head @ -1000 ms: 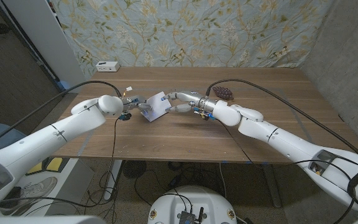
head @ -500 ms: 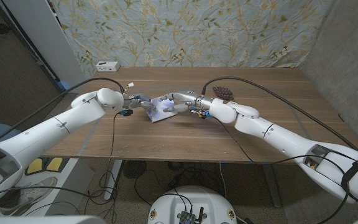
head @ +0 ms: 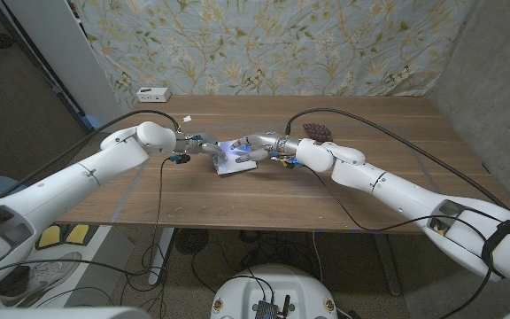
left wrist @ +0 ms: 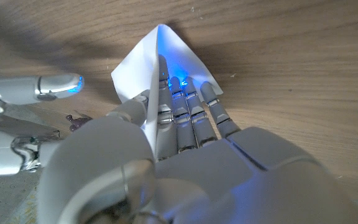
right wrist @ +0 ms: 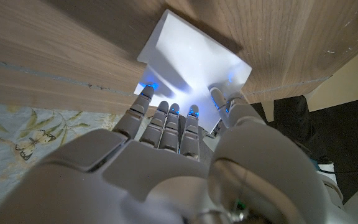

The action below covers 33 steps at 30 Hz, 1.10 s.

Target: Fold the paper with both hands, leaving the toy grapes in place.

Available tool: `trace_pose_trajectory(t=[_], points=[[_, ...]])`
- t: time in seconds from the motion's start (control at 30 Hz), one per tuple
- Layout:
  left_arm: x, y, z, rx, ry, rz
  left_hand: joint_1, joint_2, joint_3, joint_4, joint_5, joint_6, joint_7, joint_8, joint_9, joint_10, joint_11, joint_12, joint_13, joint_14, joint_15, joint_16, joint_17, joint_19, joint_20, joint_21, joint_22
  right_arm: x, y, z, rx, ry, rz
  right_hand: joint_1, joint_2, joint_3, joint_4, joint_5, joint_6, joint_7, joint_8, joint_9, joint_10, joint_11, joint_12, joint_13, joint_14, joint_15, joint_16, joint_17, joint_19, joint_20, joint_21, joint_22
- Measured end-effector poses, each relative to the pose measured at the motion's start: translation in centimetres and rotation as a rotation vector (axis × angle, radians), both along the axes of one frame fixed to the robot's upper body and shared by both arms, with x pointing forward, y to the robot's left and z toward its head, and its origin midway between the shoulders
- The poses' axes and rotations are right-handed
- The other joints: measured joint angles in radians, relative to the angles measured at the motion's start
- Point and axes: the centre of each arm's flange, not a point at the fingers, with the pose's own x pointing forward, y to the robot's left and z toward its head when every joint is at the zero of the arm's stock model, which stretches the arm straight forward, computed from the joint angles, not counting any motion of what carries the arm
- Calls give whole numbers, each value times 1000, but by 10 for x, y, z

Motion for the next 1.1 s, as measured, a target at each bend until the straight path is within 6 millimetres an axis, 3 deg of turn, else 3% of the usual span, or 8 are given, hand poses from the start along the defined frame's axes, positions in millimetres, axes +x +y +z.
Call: trace_pose_trajectory(t=[0.13,0.23,0.5,0.67,0.8,0.9,1.0,1.1], points=[[-1,1,0,9,-2,0,-15,-14,-13,12,0,32,-17,4,5,0,0,0,0,9,-1,0,-1,3,0,8,0,6,0,-2,-25,23,-30,0,0,0,0,0,17,9,4,0,20,12,7,0,23,4,6,-4,9,8,1,0],[-2,1,1,20,-8,2,-65,-24,-43,23,1,-3,-29,-12,11,0,0,0,3,9,-1,0,-4,3,0,20,-4,9,0,-3,-38,35,-46,-9,-2,0,0,0,32,13,4,0,34,16,8,0,36,6,9,-5,19,4,8,0],[-8,4,5,96,-74,45,-242,-110,-199,39,-34,-262,-38,-118,-4,-79,-20,-45,21,-8,1,-8,19,-40,-3,50,-29,15,1,-6,-74,53,-81,-9,-1,9,-9,0,80,19,15,0,77,15,16,0,78,-1,12,-14,43,6,9,0],[-15,6,8,166,-149,106,-320,-156,-271,38,-50,-457,-84,-132,-31,-171,-36,-78,38,-22,-14,-2,32,-73,4,76,-18,17,0,-8,-89,53,-96,-4,4,26,-26,0,113,11,23,0,105,-5,25,0,98,-10,12,-19,54,6,9,0],[-20,6,10,221,-205,149,-361,-185,-304,40,-54,-567,-117,-132,-46,-225,-45,-86,47,-40,-21,-2,39,-98,8,85,-10,16,0,-8,-98,49,-101,2,9,32,-32,0,125,6,23,0,118,-19,25,0,109,-21,12,-20,55,5,16,0],[-24,3,10,261,-254,181,-354,-165,-297,29,-48,-595,-131,-120,-57,-234,-54,-80,54,-26,-40,14,40,-82,1,111,-3,16,1,-9,-104,47,-105,6,13,39,-39,0,146,-1,23,-2,135,-35,29,-3,109,-21,12,-23,59,1,16,0],[-25,6,13,293,-299,233,-279,-65,-232,-5,-45,-533,-142,-82,-72,-168,-61,-52,62,39,-58,41,37,-1,-10,163,-3,15,1,-9,-108,46,-104,11,19,42,-42,0,149,-4,23,-3,141,-42,29,-3,114,-26,12,-21,59,1,16,0],[-29,5,16,327,-354,282,-234,-12,-185,-20,-45,-463,-138,-53,-81,-108,-63,-34,63,77,-69,47,22,43,-18,197,-12,15,1,-9,-111,44,-103,11,19,42,-42,0,149,-4,23,-3,141,-41,29,-3,114,-26,12,-20,59,1,16,0]])
